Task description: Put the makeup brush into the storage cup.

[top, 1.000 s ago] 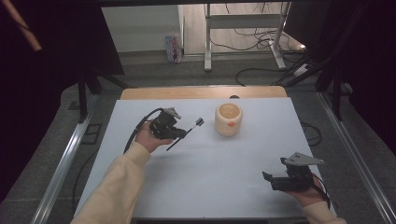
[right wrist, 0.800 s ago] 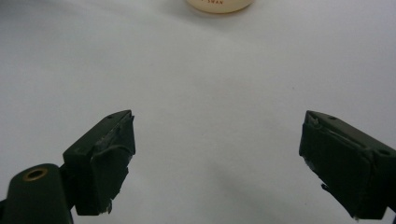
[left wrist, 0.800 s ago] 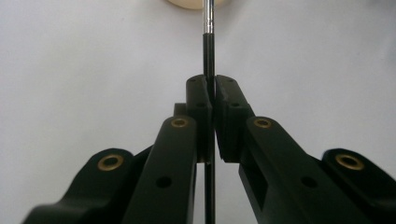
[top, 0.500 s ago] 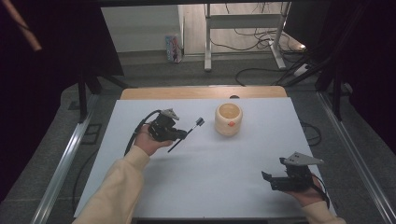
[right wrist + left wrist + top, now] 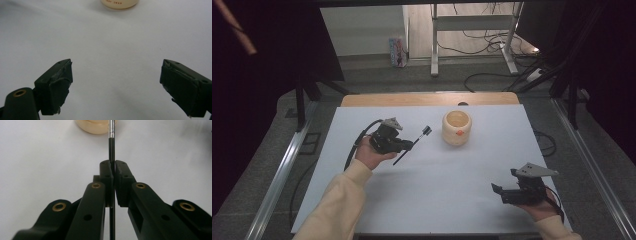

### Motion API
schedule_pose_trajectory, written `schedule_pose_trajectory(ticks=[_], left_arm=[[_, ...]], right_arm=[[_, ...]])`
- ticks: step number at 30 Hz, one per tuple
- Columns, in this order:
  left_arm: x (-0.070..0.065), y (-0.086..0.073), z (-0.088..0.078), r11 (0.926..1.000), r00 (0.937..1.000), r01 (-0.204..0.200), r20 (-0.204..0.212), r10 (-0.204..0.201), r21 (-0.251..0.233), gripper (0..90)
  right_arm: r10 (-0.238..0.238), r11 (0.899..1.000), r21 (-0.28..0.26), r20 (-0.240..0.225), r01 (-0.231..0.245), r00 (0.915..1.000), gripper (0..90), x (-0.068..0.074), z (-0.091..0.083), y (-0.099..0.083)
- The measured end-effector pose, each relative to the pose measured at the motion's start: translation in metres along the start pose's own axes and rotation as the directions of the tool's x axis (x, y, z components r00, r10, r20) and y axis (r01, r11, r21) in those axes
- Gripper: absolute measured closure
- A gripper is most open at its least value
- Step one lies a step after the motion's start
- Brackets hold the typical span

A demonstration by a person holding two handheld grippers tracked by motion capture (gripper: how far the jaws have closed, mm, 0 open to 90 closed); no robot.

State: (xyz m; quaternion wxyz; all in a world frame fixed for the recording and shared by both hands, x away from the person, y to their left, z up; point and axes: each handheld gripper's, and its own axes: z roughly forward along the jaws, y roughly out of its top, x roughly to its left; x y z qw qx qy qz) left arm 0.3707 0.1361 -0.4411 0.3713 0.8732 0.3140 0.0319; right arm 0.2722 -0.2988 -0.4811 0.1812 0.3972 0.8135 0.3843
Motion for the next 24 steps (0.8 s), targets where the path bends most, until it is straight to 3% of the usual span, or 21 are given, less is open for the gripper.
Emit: schedule_pose_trajectory(ticks=[19,24], left_arm=[[-0.0079,-0.0083,-0.0035,0.9963,0.9988,0.033,0.037,-0.031,-0.079,86.0],[-0.0075,-0.0105,-0.0036,0.9961,0.9985,0.037,0.042,-0.034,-0.080,86.0]], right_arm=[[0.020,1.000,-0.016,-0.034,-0.021,0.9992,11.1,0.0037,0.0006,0.0036],[0.026,0.999,-0.021,-0.044,-0.027,0.9987,11.0,0.0047,0.0012,0.0048]])
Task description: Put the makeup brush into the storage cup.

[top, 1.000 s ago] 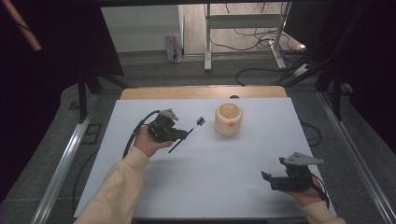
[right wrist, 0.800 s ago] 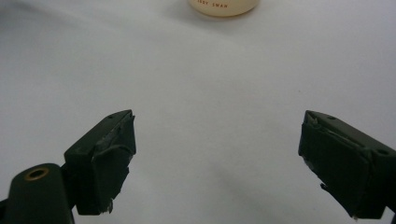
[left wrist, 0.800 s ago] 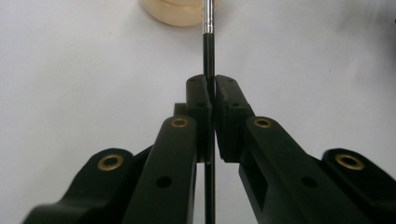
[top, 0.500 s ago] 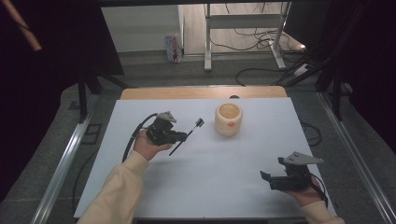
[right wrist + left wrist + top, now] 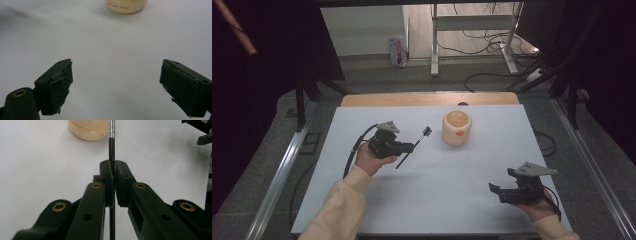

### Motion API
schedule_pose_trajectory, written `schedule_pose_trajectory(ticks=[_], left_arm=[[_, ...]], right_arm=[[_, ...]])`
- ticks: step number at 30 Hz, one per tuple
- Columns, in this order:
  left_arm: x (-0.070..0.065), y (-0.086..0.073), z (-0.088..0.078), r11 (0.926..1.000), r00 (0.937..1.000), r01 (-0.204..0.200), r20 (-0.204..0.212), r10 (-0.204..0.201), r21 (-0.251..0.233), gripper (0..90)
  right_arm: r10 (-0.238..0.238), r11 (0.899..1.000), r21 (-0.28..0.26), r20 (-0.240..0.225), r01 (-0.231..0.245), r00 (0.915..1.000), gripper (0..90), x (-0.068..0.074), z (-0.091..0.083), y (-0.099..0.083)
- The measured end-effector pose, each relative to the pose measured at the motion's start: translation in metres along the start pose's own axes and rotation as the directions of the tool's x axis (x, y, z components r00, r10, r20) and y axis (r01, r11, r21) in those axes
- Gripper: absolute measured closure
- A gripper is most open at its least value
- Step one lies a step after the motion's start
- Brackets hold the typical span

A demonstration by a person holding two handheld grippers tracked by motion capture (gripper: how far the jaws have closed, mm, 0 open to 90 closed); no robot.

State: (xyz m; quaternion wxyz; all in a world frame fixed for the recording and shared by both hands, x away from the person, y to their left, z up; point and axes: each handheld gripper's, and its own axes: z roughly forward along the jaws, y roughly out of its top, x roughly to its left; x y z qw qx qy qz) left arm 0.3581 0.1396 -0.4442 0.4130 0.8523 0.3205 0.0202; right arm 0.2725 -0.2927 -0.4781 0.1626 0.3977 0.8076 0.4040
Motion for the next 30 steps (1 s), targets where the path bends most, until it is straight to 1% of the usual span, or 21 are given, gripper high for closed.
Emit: schedule_pose_trajectory(ticks=[1,3,6,7,8,12,17,22,30], left_arm=[[0.000,-0.001,0.001,0.9999,1.0000,0.009,0.002,-0.009,-0.010,85.9],[-0.001,-0.001,0.000,0.9999,1.0000,0.006,0.002,-0.006,-0.013,86.0],[-0.002,0.000,-0.001,0.9998,1.0000,0.003,0.004,-0.003,-0.021,86.0],[-0.003,0.000,-0.001,0.9996,0.9999,0.009,0.006,-0.009,-0.028,86.0],[-0.003,0.000,-0.001,0.9997,1.0000,0.003,0.006,-0.003,-0.026,86.0],[-0.005,0.000,-0.001,0.9995,0.9999,0.002,0.011,-0.002,-0.030,86.0],[-0.007,0.000,-0.001,0.9993,0.9999,0.001,0.014,-0.001,-0.038,86.0],[-0.008,0.001,0.000,0.9991,0.9999,0.002,0.014,-0.001,-0.042,86.0],[-0.009,-0.001,0.001,0.9984,0.9998,0.012,0.016,-0.011,-0.055,86.0]], right_arm=[[0.003,1.000,-0.001,0.002,-0.003,1.0000,11.0,0.000,0.000,0.000],[0.015,1.000,-0.006,0.002,-0.015,0.9999,10.9,0.001,0.000,0.001],[0.025,1.000,-0.017,-0.014,-0.025,0.9996,10.9,0.002,0.000,0.002],[0.026,1.000,-0.017,-0.019,-0.027,0.9995,10.9,0.003,0.001,0.002],[0.027,1.000,-0.014,-0.023,-0.028,0.9994,10.9,0.004,0.001,0.003],[0.020,1.000,-0.014,-0.036,-0.021,0.9992,10.9,0.007,0.004,0.005],[0.023,1.000,-0.014,-0.048,-0.024,0.9986,10.9,0.010,0.006,0.007],[0.029,0.999,-0.018,-0.055,-0.030,0.9981,10.9,0.012,0.008,0.010],[0.036,0.999,-0.022,-0.089,-0.038,0.9954,11.0,0.018,0.013,0.014]])
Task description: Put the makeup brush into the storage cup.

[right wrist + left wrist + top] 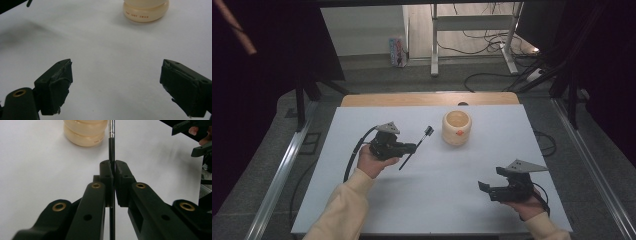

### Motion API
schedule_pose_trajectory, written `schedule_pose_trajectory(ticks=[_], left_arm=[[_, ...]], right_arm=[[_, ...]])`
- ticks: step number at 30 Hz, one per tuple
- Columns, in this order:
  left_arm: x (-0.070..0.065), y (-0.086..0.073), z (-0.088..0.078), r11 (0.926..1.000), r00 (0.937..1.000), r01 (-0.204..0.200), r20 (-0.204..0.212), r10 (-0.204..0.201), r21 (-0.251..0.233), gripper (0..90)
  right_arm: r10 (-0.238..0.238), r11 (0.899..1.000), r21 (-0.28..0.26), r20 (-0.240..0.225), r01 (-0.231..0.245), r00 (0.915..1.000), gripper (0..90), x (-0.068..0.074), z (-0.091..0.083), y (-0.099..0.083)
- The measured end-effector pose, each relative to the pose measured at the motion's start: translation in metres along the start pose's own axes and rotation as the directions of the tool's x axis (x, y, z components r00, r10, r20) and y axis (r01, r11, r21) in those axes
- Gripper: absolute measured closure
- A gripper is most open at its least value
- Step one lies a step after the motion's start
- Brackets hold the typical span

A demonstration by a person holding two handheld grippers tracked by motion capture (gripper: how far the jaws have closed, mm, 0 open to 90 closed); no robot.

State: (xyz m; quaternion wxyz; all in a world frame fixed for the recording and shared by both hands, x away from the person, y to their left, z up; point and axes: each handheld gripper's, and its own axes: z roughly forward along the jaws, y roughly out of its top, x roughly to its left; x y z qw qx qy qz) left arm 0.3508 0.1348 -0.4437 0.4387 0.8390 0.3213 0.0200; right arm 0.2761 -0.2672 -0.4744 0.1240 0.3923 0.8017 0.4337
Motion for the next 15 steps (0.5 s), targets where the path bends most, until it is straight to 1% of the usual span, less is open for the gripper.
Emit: schedule_pose_trajectory(ticks=[3,8,11,15], left_arm=[[0.000,-0.001,0.000,1.0000,1.0000,0.003,0.002,-0.003,-0.002,86.0],[-0.002,-0.001,0.000,1.0000,1.0000,-0.002,0.003,0.002,-0.008,86.0],[-0.003,0.000,0.001,0.9999,1.0000,0.000,0.003,0.000,-0.014,86.0],[-0.004,-0.001,0.002,0.9998,1.0000,0.004,0.006,-0.004,-0.017,85.9]], right_arm=[[0.005,1.000,-0.003,-0.007,-0.005,1.0000,11.0,0.001,0.002,0.001],[-0.003,1.000,-0.008,-0.019,0.003,0.9998,11.0,0.004,0.005,0.005],[0.010,1.000,-0.021,-0.035,-0.011,0.9994,11.9,0.004,0.007,0.008],[0.008,1.000,-0.022,-0.055,-0.009,0.9984,12.4,0.007,0.013,0.012]])
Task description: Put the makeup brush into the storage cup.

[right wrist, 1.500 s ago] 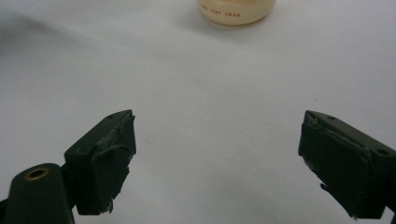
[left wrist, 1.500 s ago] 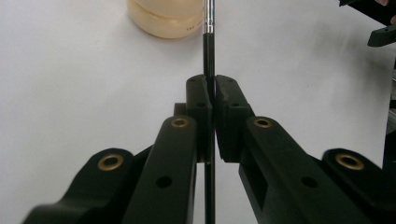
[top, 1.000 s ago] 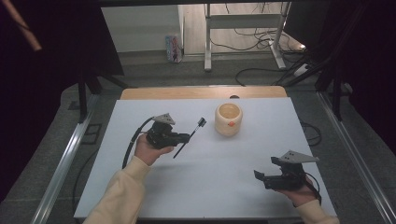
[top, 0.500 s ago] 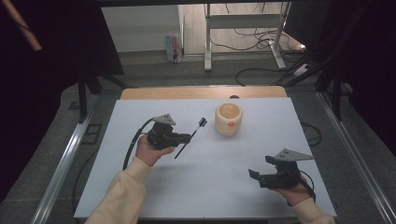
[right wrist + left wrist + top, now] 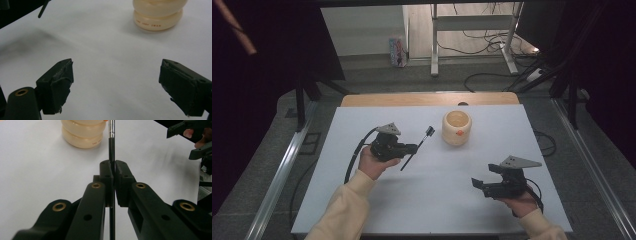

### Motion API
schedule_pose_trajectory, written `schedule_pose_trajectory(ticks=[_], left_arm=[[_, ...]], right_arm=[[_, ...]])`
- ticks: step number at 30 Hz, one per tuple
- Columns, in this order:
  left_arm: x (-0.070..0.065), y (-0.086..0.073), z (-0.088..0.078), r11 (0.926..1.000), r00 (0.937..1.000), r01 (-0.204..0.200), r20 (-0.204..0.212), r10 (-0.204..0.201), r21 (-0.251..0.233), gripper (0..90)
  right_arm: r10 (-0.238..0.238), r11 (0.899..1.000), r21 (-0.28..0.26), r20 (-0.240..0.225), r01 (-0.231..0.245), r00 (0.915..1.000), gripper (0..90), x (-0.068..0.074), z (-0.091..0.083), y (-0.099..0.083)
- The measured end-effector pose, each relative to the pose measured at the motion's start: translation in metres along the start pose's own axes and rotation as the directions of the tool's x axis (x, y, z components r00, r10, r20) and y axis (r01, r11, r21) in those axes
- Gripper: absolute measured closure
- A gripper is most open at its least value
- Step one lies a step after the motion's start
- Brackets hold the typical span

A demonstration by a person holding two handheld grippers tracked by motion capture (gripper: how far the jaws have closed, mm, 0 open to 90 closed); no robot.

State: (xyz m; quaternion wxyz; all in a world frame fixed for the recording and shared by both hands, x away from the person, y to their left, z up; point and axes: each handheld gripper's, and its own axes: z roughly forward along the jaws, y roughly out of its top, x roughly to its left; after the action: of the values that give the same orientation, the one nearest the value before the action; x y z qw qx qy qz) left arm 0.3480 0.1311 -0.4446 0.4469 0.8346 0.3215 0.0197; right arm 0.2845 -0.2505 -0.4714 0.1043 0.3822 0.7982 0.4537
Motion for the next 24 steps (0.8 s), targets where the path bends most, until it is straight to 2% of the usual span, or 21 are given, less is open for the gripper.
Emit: schedule_pose_trajectory(ticks=[15,24], left_arm=[[-0.004,0.002,0.004,0.9997,1.0000,0.007,0.007,-0.007,-0.025,86.0],[-0.005,0.001,0.007,0.9996,0.9999,0.008,0.011,-0.007,-0.027,86.0]], right_arm=[[0.004,1.000,-0.022,-0.099,-0.006,0.9951,15.0,0.018,0.030,0.022],[0.001,1.000,-0.013,-0.129,-0.003,0.9917,15.1,0.028,0.045,0.028]])
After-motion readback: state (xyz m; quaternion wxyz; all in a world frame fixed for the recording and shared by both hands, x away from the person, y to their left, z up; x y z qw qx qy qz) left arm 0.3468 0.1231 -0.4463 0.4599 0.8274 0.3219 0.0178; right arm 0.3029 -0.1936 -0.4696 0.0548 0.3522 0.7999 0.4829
